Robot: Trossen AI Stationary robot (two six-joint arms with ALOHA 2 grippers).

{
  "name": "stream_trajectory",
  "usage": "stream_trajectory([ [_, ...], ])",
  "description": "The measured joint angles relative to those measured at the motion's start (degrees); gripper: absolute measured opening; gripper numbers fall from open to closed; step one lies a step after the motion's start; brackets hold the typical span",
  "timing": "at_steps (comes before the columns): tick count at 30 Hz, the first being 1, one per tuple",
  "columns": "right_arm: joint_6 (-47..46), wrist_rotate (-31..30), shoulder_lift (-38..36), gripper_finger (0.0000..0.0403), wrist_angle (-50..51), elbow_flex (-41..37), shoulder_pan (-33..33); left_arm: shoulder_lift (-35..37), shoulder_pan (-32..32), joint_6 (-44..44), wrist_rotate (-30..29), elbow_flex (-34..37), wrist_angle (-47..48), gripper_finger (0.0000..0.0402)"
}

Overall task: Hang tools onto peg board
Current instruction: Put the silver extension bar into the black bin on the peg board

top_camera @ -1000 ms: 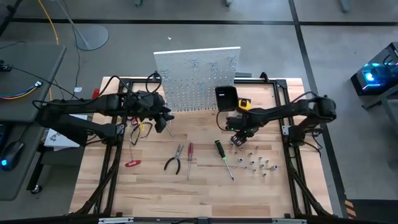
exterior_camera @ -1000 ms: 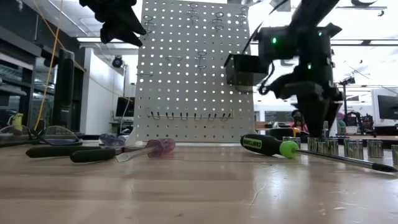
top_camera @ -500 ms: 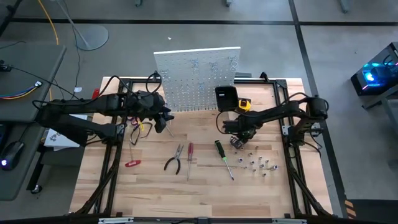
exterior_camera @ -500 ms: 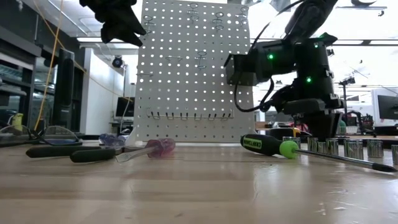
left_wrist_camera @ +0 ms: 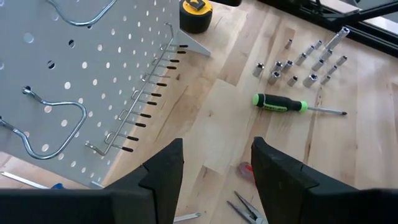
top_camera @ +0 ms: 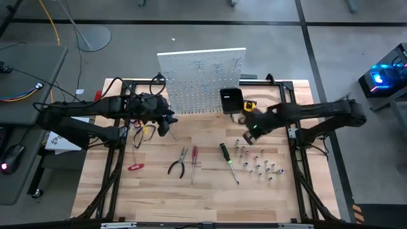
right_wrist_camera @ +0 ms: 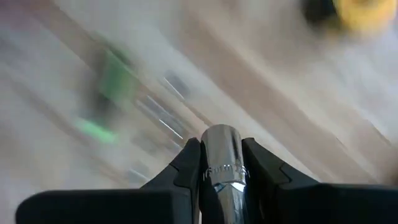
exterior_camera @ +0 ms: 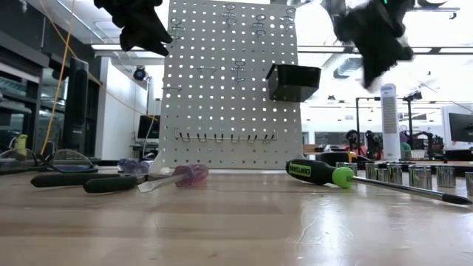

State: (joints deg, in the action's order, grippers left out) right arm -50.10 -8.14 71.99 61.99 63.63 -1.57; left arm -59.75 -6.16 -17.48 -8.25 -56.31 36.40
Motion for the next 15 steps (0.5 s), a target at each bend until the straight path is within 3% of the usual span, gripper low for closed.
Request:
stream_trajectory([
  [7,6.4,-16.3,-1.4,0.0067,-13.1,11.6,0.4,0.0,0.0,-0.4,0.0,0.0,0.0,0.0172],
  [15,16.0,-14.7,5.4,0.0083,-16.2,15.2,9.1,0.0,0.0,-0.4,-0.1,0.0,0.0,0.0172],
])
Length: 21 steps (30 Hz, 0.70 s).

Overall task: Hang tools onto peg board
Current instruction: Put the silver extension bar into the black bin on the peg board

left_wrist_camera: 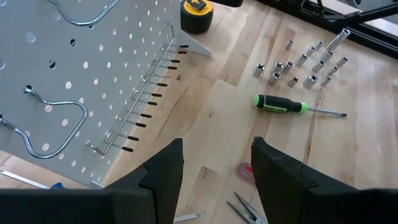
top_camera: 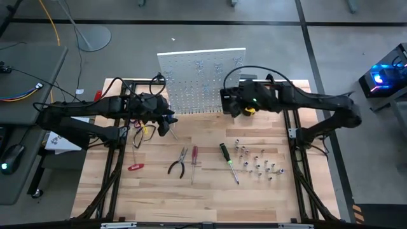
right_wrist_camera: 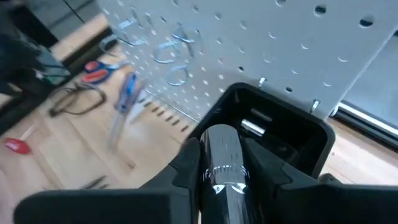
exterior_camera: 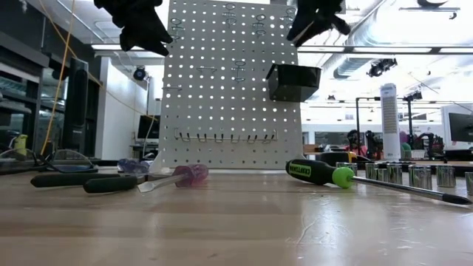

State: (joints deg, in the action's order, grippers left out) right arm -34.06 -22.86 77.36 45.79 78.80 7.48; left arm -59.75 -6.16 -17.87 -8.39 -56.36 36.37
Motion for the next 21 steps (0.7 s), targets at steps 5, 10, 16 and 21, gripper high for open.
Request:
stream_trajectory([
  [5,1.6,5.3,2.6,0.0159,0.8,0.2,3.6,0.0,0.0,0.0,0.0,0.0,0.0,0.0172],
  [10,2.7,8.8,2.7,0.0189,0.9,0.2,4.6,0.0,0.0,0.1,0.0,0.0,0.0,0.0172],
  [16,0.7,14.1,-2.3,0.0193,6.2,0.3,1.7,0.0,0.0,0.1,0.1,0.0,0.2,0.0172],
  [21,-8.8,22.0,-5.1,0.0194,20.9,-1.2,-8.2,0.0,0.0,0.1,0.1,0.0,0.7,0.0172],
])
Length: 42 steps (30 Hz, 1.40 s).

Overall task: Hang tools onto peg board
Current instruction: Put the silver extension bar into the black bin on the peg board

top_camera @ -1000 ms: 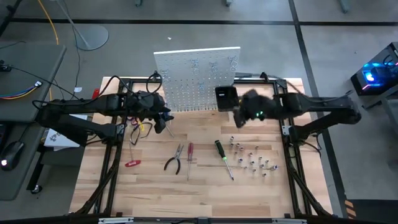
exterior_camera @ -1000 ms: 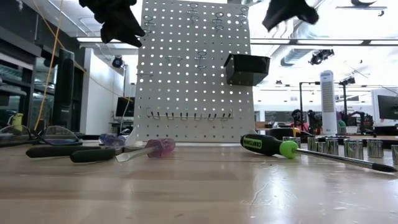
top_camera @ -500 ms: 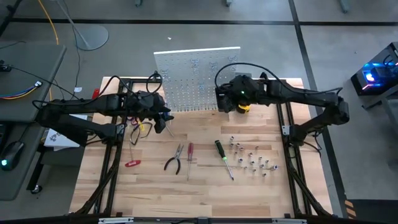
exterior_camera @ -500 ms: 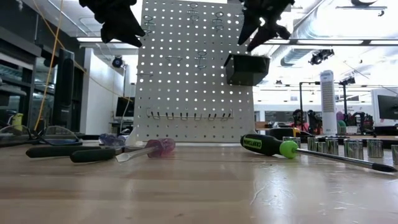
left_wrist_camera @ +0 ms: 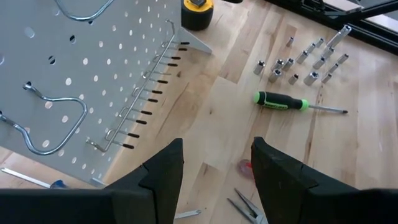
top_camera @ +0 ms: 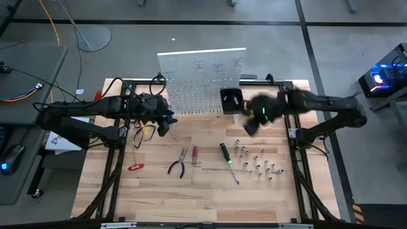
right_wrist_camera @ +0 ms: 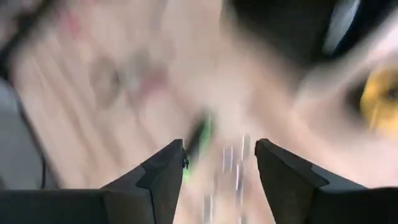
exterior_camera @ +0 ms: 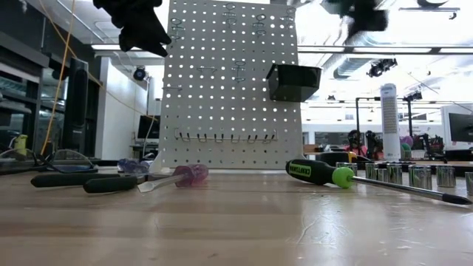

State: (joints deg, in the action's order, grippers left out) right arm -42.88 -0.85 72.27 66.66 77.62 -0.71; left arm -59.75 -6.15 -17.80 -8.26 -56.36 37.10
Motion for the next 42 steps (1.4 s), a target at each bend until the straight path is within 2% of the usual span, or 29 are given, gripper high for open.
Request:
stream_trajectory([
  [3,-8.2,4.0,0.0,0.0194,6.6,-4.6,-8.4,0.0,0.0,0.0,0.0,0.0,0.6,0.0172],
  [8,-22.3,14.6,0.1,0.0195,6.6,-17.9,-20.6,0.0,0.0,0.0,0.0,0.0,0.8,0.0172],
  [11,-28.7,18.7,0.1,0.0195,6.4,-24.5,-25.5,0.0,0.0,0.0,0.0,0.0,0.8,0.0172],
  [13,-31.3,18.9,0.1,0.0195,5.9,-27.1,-27.5,0.0,0.0,0.0,0.0,0.0,0.8,0.0172],
  [21,-37.7,20.8,0.1,0.0195,-5.7,-34.9,-31.2,0.0,0.0,-0.3,0.0,0.0,0.8,0.0172],
  [36,-47.5,18.8,0.1,0.0192,-19.9,-46.7,-33.2,0.0,0.0,-0.1,0.0,0.0,0.8,0.0172],
  [39,-48.6,19.5,0.1,0.0168,-21.3,-48.5,-33.2,0.0,0.0,-0.1,0.0,0.0,0.8,0.0172],
  [42,-48.4,20.3,0.1,0.0119,-22.2,-49.0,-33.2,0.0,0.0,0.0,0.0,0.0,0.8,0.0172],
])
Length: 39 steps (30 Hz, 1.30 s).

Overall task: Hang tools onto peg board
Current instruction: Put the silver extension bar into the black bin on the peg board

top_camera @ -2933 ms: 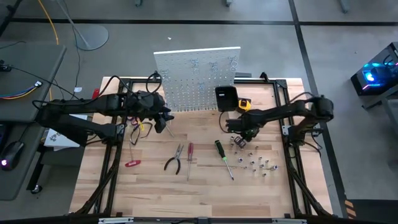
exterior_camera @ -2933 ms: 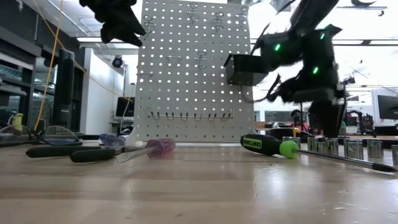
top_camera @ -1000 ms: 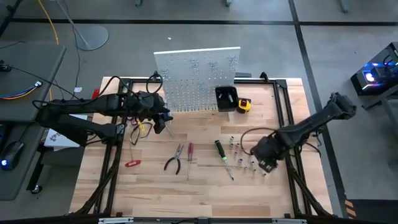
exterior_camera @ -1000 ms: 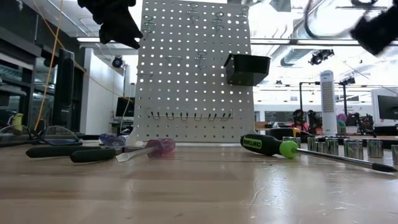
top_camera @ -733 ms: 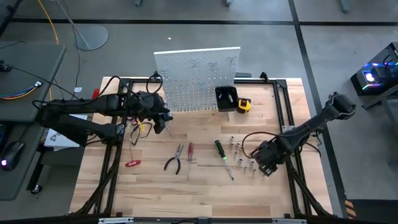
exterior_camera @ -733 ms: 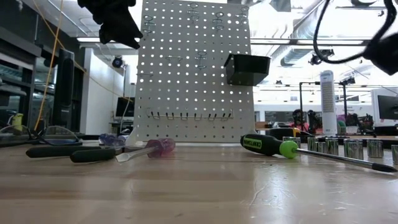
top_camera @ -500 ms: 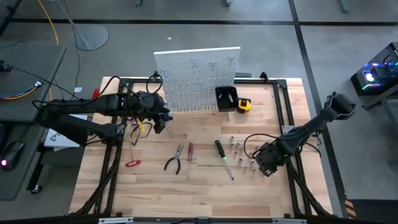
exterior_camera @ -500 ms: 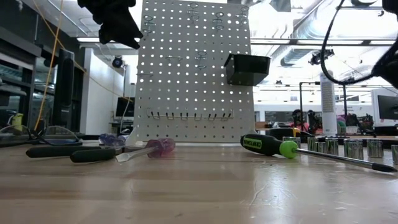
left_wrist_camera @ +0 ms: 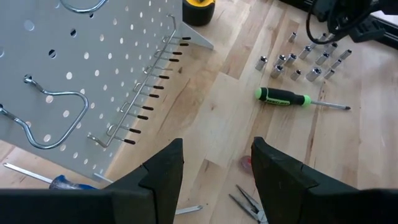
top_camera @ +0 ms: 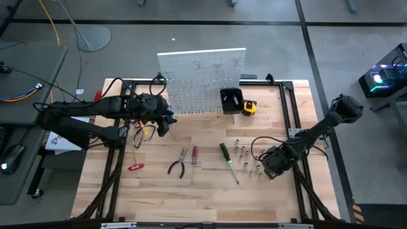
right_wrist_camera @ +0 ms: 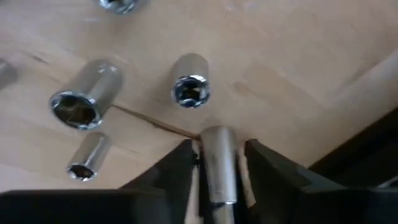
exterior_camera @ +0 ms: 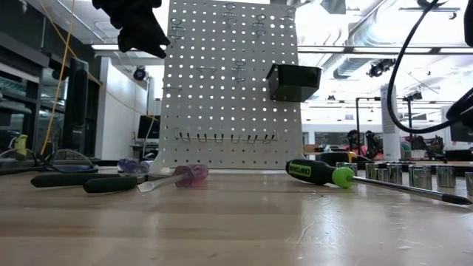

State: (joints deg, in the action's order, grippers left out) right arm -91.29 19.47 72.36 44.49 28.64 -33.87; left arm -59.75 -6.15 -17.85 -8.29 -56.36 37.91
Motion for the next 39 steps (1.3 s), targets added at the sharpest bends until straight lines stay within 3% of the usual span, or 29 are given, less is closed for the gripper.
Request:
stream_trajectory([
  [3,0.1,0.5,0.0,0.0072,-1.2,0.0,0.0,0.0,0.0,0.0,0.0,0.0,0.0,0.0172],
  [10,3.0,0.5,0.0,0.0071,0.5,4.1,0.0,0.0,0.0,0.0,0.0,0.0,0.0,0.0172],
  [15,7.9,-2.1,0.0,0.0071,11.5,15.5,1.4,0.0,0.0,0.1,0.0,0.0,0.0,0.0172],
  [18,11.4,-11.8,0.0,0.0071,19.5,26.0,3.8,0.0,0.0,0.1,0.0,0.0,0.0,0.0172],
  [22,16.0,-34.2,0.0,0.0071,22.4,38.1,8.9,0.0,0.0,0.1,-0.1,0.0,-0.1,0.0172],
  [25,20.6,-46.1,-0.1,0.0071,21.6,42.6,14.9,0.0,0.0,0.1,-0.1,0.0,-0.7,0.0172],
  [27,25.2,-50.1,-0.1,0.0071,19.6,43.4,19.9,0.0,0.0,0.1,-0.4,0.0,-1.0,0.0172],
  [34,44.2,-46.9,0.0,0.0071,1.1,41.7,36.7,0.0,0.0,0.0,-0.8,0.0,-1.6,0.0172],
  [39,49.7,-41.9,0.0,0.0073,-1.9,41.7,44.9,0.0,0.0,0.0,-0.8,0.0,-1.6,0.0172],
])
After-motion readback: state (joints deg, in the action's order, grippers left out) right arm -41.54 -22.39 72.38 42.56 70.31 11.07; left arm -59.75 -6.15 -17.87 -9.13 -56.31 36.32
